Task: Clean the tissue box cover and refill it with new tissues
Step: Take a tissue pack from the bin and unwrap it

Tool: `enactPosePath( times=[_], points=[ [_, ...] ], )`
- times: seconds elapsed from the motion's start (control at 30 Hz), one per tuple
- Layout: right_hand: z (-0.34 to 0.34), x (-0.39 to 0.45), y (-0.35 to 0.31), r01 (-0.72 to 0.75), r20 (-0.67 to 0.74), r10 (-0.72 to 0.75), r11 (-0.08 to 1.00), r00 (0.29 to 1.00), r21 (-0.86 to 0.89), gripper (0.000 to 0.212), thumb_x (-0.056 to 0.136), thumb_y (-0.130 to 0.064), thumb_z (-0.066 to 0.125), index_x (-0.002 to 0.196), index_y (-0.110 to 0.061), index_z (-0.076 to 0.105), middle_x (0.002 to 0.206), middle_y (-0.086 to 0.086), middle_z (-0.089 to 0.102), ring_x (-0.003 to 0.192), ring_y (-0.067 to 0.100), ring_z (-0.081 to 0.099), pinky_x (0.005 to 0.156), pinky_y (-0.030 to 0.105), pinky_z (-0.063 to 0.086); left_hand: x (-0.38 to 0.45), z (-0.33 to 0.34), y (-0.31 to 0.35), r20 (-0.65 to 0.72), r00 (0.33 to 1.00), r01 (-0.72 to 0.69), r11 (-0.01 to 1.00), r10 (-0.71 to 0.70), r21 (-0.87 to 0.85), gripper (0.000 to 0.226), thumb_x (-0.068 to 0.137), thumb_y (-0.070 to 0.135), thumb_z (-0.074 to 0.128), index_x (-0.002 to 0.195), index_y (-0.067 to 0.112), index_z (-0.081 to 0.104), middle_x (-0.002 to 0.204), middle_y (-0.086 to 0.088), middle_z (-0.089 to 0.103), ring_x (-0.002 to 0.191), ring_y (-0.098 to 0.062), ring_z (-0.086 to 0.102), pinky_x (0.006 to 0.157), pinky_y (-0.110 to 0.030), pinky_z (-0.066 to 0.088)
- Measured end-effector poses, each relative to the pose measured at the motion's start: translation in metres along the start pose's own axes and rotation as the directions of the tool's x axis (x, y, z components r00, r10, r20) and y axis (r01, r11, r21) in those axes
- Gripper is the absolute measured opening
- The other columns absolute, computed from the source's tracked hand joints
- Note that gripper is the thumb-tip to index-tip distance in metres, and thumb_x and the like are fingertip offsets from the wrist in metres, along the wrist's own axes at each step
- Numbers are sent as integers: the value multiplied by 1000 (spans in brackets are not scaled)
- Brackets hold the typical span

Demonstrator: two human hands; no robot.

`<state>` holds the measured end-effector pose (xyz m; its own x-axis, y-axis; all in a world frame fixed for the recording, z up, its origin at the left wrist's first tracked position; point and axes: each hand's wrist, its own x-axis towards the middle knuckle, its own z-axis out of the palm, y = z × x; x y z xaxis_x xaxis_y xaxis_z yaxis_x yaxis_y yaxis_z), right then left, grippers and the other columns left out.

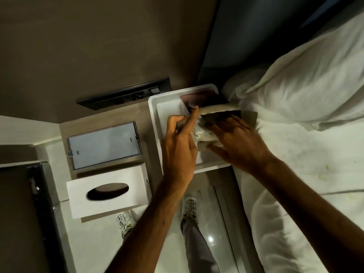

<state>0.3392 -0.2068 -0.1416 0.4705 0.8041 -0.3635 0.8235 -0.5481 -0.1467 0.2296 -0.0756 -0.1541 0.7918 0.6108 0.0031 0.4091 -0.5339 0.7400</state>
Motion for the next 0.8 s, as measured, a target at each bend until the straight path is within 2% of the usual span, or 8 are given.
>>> enactPosePath(
  times=[0.13, 0.27, 0.37, 0.47, 0.53, 0.6, 0.7, 0.8],
  points=[
    [-4, -31, -2, -29, -119, 38, 997, 992, 72, 50, 73, -7, 90, 120, -14, 77, 113, 13, 78, 109, 37, 72, 88, 49, 61, -24, 10, -10, 74, 995, 71, 996, -67, -48, 67, 92, 3, 53, 156, 19, 38, 139, -10, 54, 129, -21, 57, 110, -40, 53],
    [-17, -63, -10, 11, -176, 6, 995, 984, 96, 45, 74, -7, 88, 117, -8, 77, 112, 15, 77, 105, 37, 73, 88, 45, 61, -54, 24, -28, 119, 983, 149, 986, -140, -71, 68, 94, 0, 57, 156, 23, 37, 148, -11, 50, 129, -9, 46, 103, -38, 57],
    [-41, -84, -17, -74, -133, 113, 961, 985, 268, 37, 85, -15, 79, 122, -13, 74, 109, 8, 77, 88, 25, 75, 77, 28, 56, -71, 25, -41, 185, 973, 154, 985, -138, -78, 71, 97, 7, 61, 159, 24, 30, 161, -8, 36, 144, -19, 43, 113, -32, 46],
    [-77, -94, -33, -93, -74, 141, 888, 987, 451, 25, 92, -27, 70, 117, -28, 71, 102, -12, 74, 84, -1, 70, 75, 5, 51, -86, 9, -53, 91, 963, 270, 918, -254, -291, 64, 98, 13, 63, 156, 17, 37, 157, 3, 43, 145, -7, 44, 114, -17, 42],
    [-98, -91, -54, -99, -45, 150, 821, 988, 562, 23, 94, -35, 74, 104, -51, 62, 83, -30, 69, 81, -17, 65, 70, -7, 42, -89, -10, -62, 157, 850, 504, 689, -503, -521, 50, 99, 14, 63, 146, 25, 50, 140, 18, 60, 128, 2, 58, 101, -16, 51],
    [-113, -81, -81, -125, -6, 189, 675, 982, 727, 16, 90, -47, 76, 94, -59, 66, 82, -35, 72, 81, -19, 67, 65, -5, 45, -90, -30, -70, 413, 621, 717, 270, -666, -642, 25, 103, 23, 56, 123, 34, 66, 120, 17, 74, 107, -1, 70, 87, -20, 56],
    [-116, -54, -127, -34, -24, 165, 343, 986, 939, 22, 87, -39, 78, 107, -48, 76, 97, -23, 80, 89, -6, 76, 70, 4, 54, -96, -63, -98, 636, 332, 750, -214, -697, -626, 36, 110, 23, 36, 94, 21, 68, 76, 10, 80, 89, -14, 71, 72, -25, 60],
    [-106, -22, -169, -10, 6, 57, 57, 998, 998, 35, 88, -38, 78, 122, -32, 75, 115, -5, 80, 105, 14, 77, 82, 26, 62, -95, -100, -119, 772, 276, 585, -537, -573, -608, 22, 106, 23, 44, 103, 12, 63, 99, -3, 76, 103, -22, 65, 113, -33, 47]
  ],
)
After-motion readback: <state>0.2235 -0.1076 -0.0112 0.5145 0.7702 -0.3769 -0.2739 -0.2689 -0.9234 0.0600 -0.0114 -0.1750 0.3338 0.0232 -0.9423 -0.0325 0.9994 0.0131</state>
